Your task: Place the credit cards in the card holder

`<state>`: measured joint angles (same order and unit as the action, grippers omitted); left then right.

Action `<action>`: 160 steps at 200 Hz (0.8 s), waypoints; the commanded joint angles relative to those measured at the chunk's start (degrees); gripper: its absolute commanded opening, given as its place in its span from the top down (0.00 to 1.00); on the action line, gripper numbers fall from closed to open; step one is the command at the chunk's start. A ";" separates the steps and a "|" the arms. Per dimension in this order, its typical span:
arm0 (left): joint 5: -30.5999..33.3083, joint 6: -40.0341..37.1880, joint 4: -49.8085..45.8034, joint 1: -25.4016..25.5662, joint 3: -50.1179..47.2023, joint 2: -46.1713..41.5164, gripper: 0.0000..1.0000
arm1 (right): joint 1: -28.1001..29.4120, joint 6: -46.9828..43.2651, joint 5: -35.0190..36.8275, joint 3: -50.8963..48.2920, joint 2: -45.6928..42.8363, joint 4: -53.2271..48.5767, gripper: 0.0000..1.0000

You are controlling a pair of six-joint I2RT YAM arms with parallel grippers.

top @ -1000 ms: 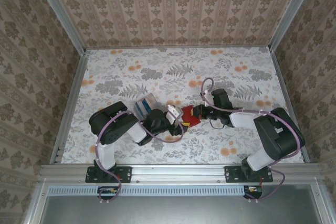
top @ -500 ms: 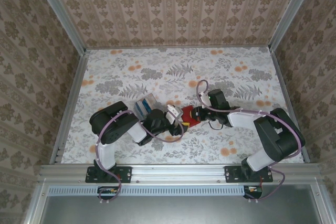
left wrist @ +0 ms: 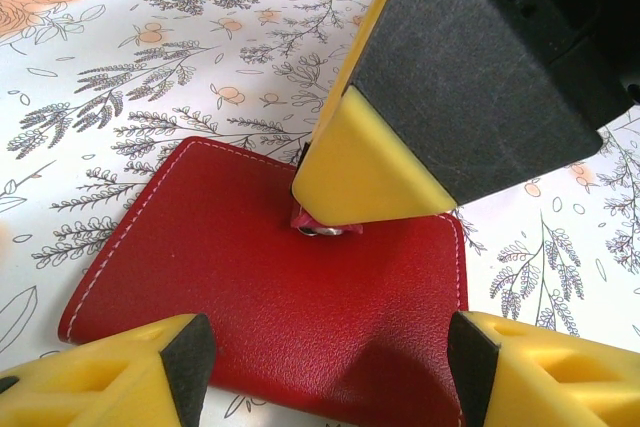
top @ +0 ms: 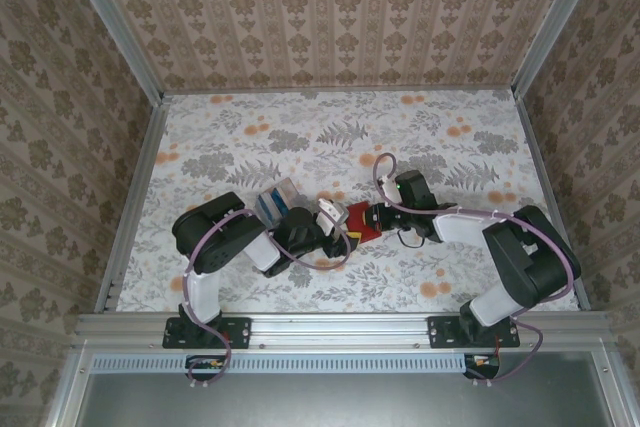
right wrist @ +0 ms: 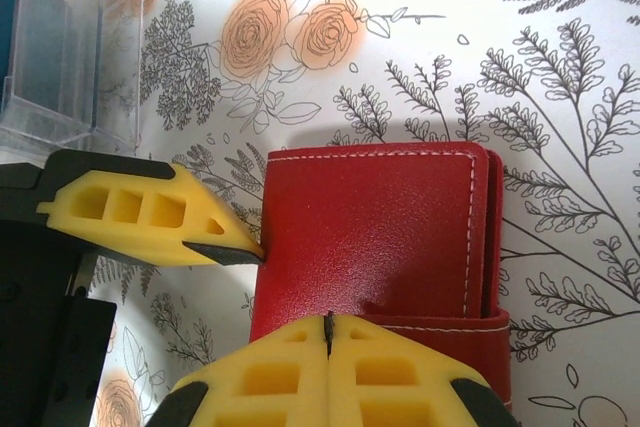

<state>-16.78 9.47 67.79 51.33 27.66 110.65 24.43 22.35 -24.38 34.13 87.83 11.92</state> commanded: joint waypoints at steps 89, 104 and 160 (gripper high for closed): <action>-1.51 1.69 0.24 -0.27 0.20 0.71 0.33 | 0.36 -2.60 1.89 1.32 1.40 0.20 1.00; -1.67 1.53 0.25 -0.34 0.20 0.62 0.33 | 0.45 -2.64 1.95 1.33 1.90 0.39 1.00; -1.77 1.69 0.33 -0.50 0.31 0.62 0.33 | 0.54 -3.49 2.05 1.49 2.37 -0.20 1.00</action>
<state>-16.99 9.52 67.79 51.27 27.68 110.65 24.60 20.64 -22.72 34.79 89.27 12.19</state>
